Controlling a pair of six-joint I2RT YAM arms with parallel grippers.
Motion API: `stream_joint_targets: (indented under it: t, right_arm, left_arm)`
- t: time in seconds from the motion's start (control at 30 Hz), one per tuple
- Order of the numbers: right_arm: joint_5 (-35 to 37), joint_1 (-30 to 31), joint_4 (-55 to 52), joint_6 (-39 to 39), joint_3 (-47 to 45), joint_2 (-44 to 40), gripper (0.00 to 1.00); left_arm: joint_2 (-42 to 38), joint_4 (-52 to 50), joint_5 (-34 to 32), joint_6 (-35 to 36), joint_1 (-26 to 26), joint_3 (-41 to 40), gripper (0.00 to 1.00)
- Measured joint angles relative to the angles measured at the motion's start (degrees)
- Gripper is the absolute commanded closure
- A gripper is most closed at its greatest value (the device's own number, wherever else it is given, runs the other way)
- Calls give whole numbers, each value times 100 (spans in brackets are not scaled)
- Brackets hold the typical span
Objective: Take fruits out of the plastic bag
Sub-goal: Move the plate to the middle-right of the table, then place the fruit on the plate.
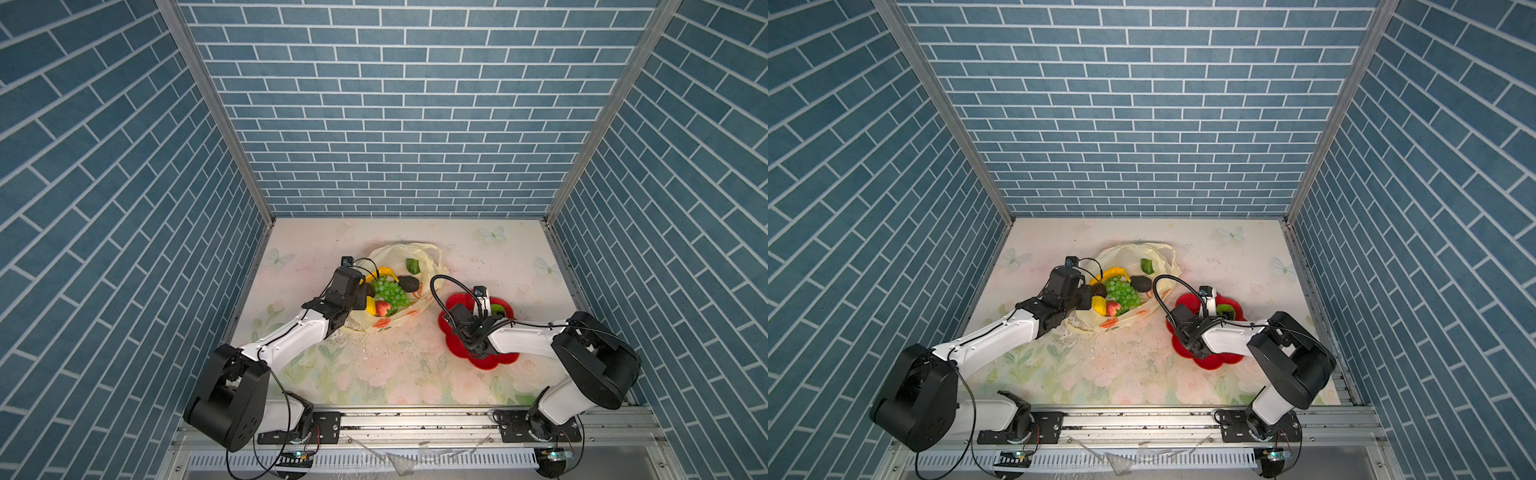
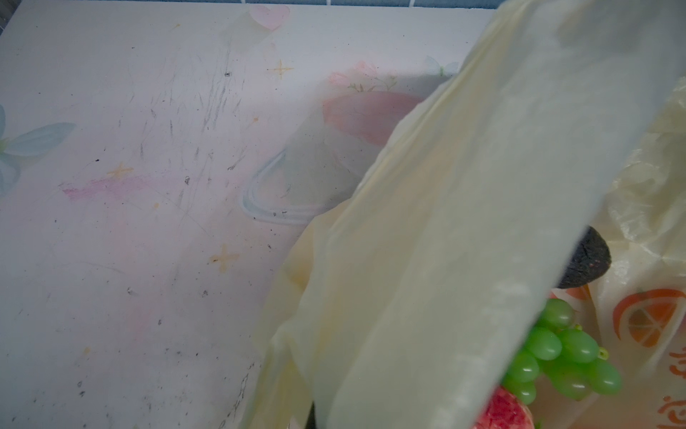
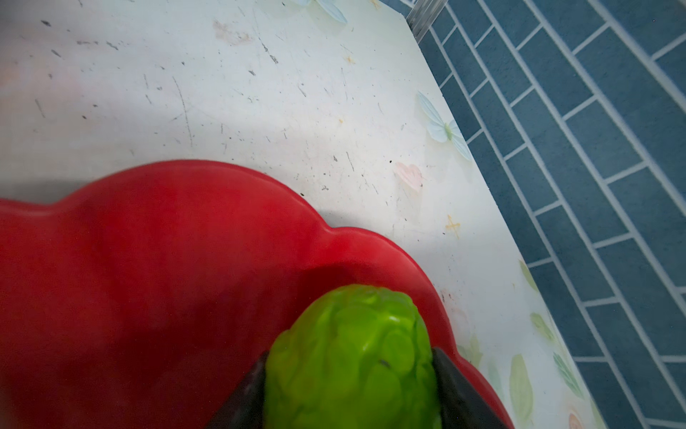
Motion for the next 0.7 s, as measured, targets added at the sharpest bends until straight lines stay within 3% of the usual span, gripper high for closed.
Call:
stream_joint_targets:
  t: [0.27,0.7]
  right_arm:
    - [98,415,-179,37,184,184,32]
    - [66,555,-365,44,192,184,26]
  left_arm:
    - [0,2,-4,2,0,-2,100]
    - [0,2,-63,20,0,-20,100]
